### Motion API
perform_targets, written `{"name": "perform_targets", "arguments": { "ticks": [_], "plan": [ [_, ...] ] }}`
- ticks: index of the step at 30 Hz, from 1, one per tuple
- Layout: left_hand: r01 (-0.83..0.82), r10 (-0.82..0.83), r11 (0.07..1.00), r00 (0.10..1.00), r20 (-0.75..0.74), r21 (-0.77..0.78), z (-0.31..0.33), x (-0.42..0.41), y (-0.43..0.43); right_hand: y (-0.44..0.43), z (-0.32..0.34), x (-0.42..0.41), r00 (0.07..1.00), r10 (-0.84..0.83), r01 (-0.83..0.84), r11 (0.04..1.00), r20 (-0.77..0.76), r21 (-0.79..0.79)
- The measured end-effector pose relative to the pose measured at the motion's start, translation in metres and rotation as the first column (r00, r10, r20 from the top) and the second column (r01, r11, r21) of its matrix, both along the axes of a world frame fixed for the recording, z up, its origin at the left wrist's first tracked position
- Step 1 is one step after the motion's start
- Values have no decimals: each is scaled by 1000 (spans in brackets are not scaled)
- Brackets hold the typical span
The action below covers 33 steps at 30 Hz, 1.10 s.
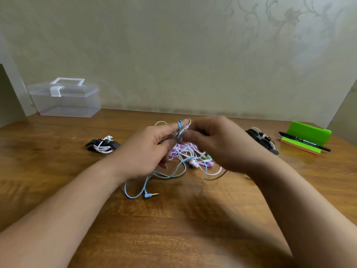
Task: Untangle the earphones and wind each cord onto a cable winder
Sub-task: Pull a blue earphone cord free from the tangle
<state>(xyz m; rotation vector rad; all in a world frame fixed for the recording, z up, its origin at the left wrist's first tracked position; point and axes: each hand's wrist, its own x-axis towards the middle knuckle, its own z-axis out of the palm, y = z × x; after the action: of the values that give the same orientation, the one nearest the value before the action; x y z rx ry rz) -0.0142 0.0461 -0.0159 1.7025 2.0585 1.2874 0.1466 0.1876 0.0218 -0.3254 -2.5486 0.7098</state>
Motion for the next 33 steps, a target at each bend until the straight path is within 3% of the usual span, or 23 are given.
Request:
{"name": "perform_targets", "arguments": {
  "ticks": [3,6,9,12,14,16,17,20,22,25,29,33],
  "plan": [
    [94,-99,987,995,-28,-126,3,8,-3,10,3,5,991,-49,43,998,-126,-45],
    [318,-271,933,929,252,-167,8,21,-6,22,5,8,979,3,-57,965,-205,-257],
    [468,-401,883,745,534,10,16,26,-10,26,-1,7,966,68,-191,840,-250,-507],
    [472,-489,854,590,642,217,19,21,-11,18,-11,-2,952,157,-297,668,-261,-683],
    [399,-471,875,566,676,276,19,19,-9,9,-18,-8,952,219,-306,628,-214,-715],
    [277,-409,912,594,692,302,20,16,-5,-1,-24,-13,959,255,-266,675,-121,-688],
    [206,-363,930,642,676,304,20,15,-2,-5,-26,-14,966,253,-231,742,-57,-629],
    [6,-106,977,880,463,212,13,2,3,-12,-26,-17,988,121,-96,967,92,-235],
    [-44,7,992,956,294,119,6,-3,4,-12,-24,-16,996,44,-42,999,75,-20],
    [-12,5,999,979,202,34,-1,-1,3,-8,-18,-10,1000,-15,19,989,-24,148],
    [97,-86,992,987,132,-81,5,7,-3,2,-1,1,982,-4,10,1000,-189,27],
    [399,-340,909,876,342,-117,17,20,-11,16,6,8,962,65,-129,964,-264,-232]
  ]
}}
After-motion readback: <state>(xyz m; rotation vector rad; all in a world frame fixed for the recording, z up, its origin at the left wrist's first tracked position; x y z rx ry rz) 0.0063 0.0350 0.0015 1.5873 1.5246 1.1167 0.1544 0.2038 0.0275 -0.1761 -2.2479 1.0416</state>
